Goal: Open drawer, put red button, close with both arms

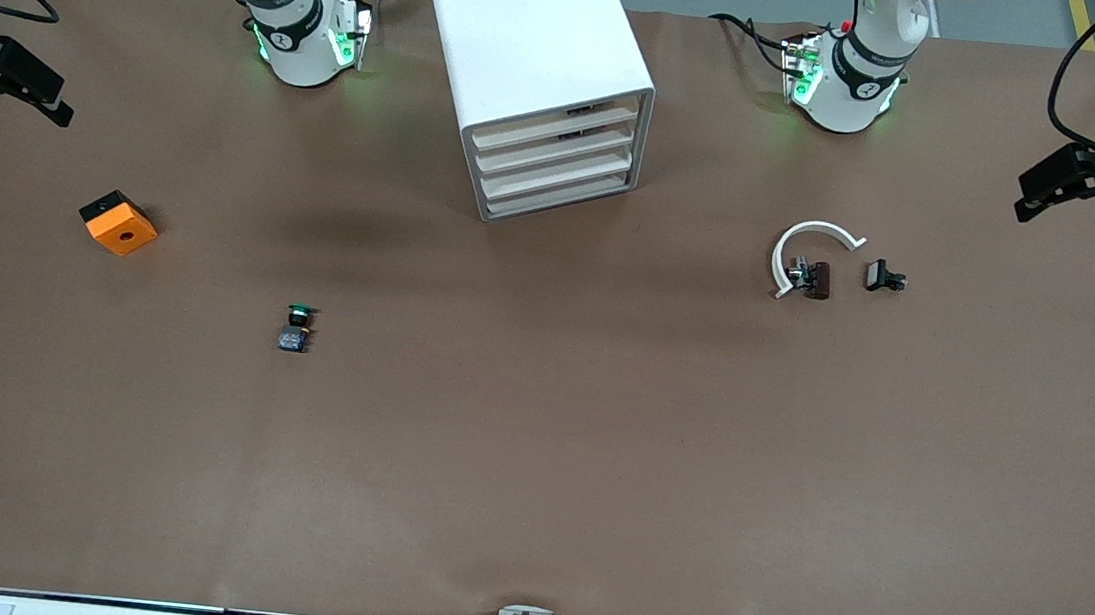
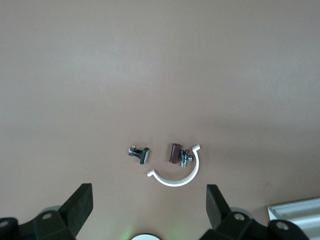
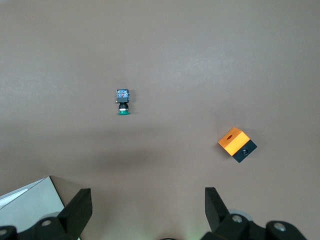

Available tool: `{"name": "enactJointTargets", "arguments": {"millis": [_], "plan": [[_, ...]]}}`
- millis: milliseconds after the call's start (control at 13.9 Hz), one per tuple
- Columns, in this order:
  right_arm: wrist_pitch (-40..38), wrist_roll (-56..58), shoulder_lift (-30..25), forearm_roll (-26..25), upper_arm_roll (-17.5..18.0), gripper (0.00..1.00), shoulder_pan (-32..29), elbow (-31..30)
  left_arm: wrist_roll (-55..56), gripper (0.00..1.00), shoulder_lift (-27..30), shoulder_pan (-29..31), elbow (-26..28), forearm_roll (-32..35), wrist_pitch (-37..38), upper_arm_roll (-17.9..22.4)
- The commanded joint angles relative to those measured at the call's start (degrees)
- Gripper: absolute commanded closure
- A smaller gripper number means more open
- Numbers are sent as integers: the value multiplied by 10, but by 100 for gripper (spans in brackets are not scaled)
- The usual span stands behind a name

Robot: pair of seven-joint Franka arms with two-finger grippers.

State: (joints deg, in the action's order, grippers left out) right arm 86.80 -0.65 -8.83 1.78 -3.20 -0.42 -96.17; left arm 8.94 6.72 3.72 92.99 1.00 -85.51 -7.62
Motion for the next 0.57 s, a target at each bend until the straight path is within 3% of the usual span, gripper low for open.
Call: {"name": "enactJointTargets", "arguments": {"millis": [0, 502], "plan": [[9, -1, -16, -5, 9, 0, -12, -15, -20, 0, 33, -10, 39, -11, -6, 8], [13, 2, -15, -6, 7, 0, -13, -12, -38, 0, 19, -6, 26, -11, -6, 9]]}}
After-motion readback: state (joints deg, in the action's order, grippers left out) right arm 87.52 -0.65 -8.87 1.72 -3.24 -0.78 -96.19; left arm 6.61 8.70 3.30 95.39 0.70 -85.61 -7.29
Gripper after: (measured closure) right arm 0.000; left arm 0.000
